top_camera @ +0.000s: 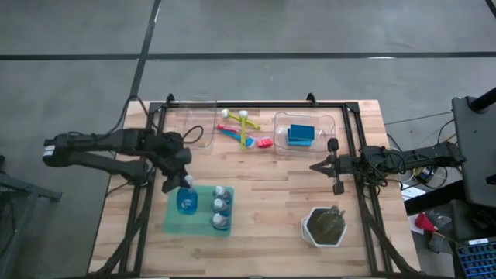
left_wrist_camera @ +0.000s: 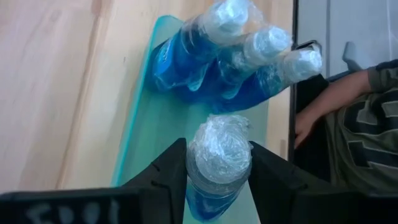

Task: Pick & Place Kitchen Sink Supplies
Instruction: Put the blue dishwashing liquid bottle into the green bin

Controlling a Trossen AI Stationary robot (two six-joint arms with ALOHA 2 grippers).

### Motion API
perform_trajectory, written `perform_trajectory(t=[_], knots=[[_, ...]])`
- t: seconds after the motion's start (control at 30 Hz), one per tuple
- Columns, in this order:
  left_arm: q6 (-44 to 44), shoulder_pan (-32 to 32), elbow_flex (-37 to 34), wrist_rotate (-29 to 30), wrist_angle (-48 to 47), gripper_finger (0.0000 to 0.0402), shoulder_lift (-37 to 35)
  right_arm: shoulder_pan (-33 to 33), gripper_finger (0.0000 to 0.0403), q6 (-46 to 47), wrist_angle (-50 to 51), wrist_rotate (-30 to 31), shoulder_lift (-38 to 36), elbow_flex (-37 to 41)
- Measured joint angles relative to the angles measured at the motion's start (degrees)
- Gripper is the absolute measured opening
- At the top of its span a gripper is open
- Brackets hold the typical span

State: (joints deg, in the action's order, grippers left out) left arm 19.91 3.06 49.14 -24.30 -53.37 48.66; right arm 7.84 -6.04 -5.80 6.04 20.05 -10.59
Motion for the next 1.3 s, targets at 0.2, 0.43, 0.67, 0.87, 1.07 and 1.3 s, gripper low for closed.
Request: perform_trajectory(t=[0.2, 0.43, 0.67, 0.87, 1.07, 1.3], knots=[[3.79, -8.04, -0.56, 10.27, 2.69, 0.0132, 0.07, 0.0, 0.0008, -0.08, 0.0, 0.0, 0.0, 0.0], [9.84, -21.63, -0.76, 27.17, 5.36, 0.0136, 0.31, 0.01, 0.0008, 0.01, 0.0, 0.0, 0.02, 0.0], [13.39, -33.15, -0.76, 44.04, 7.02, 0.0139, 2.93, 0.0, 0.0008, -0.06, 0.0, 0.0, 0.0, 0.0], [14.75, -35.47, -1.08, 45.75, 6.94, 0.014, 7.54, 0.0, 0.0008, -0.11, 0.0, 0.0, 0.0, 0.0], [14.84, -35.54, -1.72, 46.35, 8.71, 0.0141, 11.96, 0.0, 0.0008, 0.0, 0.0, 0.0, 0.0, 0.0], [14.78, -35.53, -1.85, 46.0, 11.39, 0.0143, 13.0, 0.0, 0.0008, -0.04, 0.0, 0.0, 0.02, 0.0]])
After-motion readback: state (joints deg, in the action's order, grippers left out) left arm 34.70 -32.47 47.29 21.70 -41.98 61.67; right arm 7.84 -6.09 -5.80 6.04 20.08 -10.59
